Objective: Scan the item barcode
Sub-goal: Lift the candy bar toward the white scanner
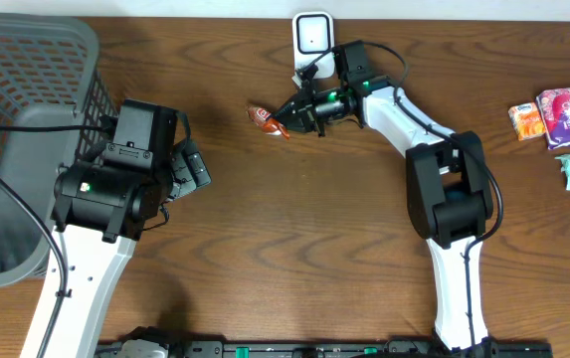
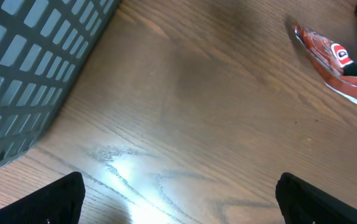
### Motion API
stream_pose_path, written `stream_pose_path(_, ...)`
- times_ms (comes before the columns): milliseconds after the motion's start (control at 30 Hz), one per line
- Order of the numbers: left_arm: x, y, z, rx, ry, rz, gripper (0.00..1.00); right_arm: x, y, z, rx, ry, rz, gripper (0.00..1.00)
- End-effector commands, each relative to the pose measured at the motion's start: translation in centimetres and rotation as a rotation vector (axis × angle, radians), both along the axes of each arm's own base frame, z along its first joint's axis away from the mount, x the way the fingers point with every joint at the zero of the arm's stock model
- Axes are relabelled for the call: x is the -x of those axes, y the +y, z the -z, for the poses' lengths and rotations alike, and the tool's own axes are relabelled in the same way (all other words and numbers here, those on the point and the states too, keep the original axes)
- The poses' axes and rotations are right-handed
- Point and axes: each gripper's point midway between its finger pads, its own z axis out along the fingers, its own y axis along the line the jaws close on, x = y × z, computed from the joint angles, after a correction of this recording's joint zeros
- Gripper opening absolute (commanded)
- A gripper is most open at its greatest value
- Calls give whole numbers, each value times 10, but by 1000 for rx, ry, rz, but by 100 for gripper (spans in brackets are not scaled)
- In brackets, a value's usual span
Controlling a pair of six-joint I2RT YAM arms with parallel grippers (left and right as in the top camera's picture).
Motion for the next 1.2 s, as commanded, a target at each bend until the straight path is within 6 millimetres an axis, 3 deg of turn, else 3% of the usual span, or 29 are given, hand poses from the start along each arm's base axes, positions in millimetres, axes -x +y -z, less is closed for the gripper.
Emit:
stream_pose_path(0, -1, 2, -3, -3, -8, -7, 98, 9, -3, -14, -84, 80, -44, 1)
stream_pose_path(500, -1, 2, -3, -3, -8, -7, 98, -2, 6, -25, -111, 38, -39, 1)
stream_pose_path(633, -1, 2, -3, -3, -8, -7, 98, -6, 12, -32, -138, -44, -51, 1)
stream_pose_path(767, -1, 2, -3, -3, -8, -7, 98, -31, 19, -60, -202, -255, -14, 2)
stream_pose_path(967, -1, 2, -3, -3, -8, -7, 98, -77, 21, -117, -286, -540, 201, 2)
stream_pose_path(1067, -1, 2, -3, -3, -8, -7, 98, -95, 19, -119, -258, -668, 283, 2)
stream_pose_path(1167, -1, 2, -3, -3, -8, -7, 98, -114, 13, -105, -178, -688, 370, 1)
